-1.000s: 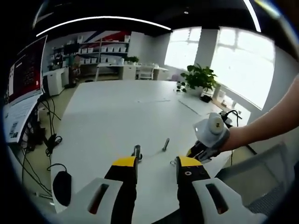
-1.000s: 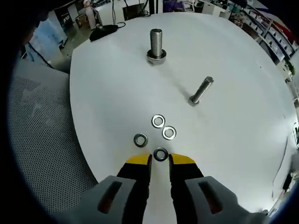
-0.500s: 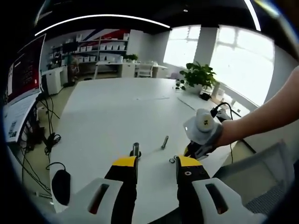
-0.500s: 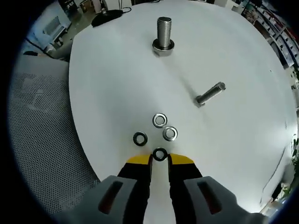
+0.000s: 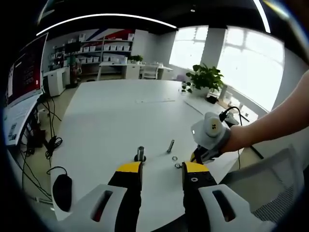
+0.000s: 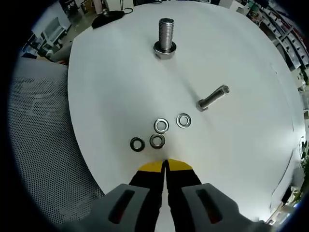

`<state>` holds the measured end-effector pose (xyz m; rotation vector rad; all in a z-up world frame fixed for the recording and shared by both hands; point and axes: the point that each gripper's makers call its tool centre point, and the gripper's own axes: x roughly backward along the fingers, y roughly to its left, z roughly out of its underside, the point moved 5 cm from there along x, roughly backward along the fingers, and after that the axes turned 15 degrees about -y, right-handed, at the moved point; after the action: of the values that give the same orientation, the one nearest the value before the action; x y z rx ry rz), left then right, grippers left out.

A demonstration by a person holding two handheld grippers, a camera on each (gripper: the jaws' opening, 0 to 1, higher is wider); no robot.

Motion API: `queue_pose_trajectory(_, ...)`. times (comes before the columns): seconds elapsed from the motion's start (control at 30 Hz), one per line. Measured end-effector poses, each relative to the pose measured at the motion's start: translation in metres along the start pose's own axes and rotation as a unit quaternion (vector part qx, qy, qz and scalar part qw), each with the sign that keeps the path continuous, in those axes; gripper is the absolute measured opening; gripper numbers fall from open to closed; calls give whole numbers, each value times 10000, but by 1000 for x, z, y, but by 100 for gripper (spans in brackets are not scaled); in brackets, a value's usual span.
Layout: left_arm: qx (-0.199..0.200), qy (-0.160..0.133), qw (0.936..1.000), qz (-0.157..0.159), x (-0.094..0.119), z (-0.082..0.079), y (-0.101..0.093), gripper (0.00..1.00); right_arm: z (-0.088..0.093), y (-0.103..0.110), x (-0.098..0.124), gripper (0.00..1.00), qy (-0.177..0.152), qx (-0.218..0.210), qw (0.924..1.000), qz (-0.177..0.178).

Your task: Place the washer onto the threaded stud by aligning its center hole with the stud, sliding it down to the base, and recovering from edge contact or off-axis alignment until the washer reaches the visible bottom stop.

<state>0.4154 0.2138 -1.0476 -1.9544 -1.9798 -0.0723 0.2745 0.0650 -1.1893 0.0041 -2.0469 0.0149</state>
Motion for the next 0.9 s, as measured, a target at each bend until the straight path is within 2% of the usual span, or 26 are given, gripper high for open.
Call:
queue_pose_trajectory(0.07, -1, 14, 10000, 11, -1, 1, 1, 31, 1, 0, 3, 4, -83, -46, 10000, -15)
queue_pose_trajectory(0.13, -19, 28, 10000, 15, -1, 1, 0, 31, 3, -8, -9, 4, -108, -23, 9999, -39)
queue_pose_trajectory(0.17, -18, 20, 10000, 12, -1, 0, -1, 31, 1, -6, -8, 4, -114, -62, 9999, -38)
queue_pose_trajectory(0.27, -4, 12, 10000, -8, 0, 1, 1, 31, -3, 8, 6, 9, -65, -538, 9984, -133)
queue_pose_trajectory(0.37, 15, 21, 10000, -15, -1, 1, 2, 31, -3, 7, 9, 14, -79, -362, 9993, -31)
queue_pose_trajectory(0.43, 12, 18, 10000, -6, -1, 1, 1, 31, -6, 1, 4, 15, -151, -406, 9990, -59)
queue_pose_trajectory(0.5, -4, 12, 10000, -1, -2, 1, 0, 31, -10, 6, 8, 18, -230, -426, 9988, -39)
queue_pose_trajectory(0.6, -16, 31, 10000, 4, -2, 0, -2, 31, -12, 2, -2, 18, -292, -470, 9984, -97)
queue_pose_trajectory(0.9, 0, 37, 10000, -43, 0, 0, -1, 31, -23, 11, -9, 21, -360, -316, 9988, -137)
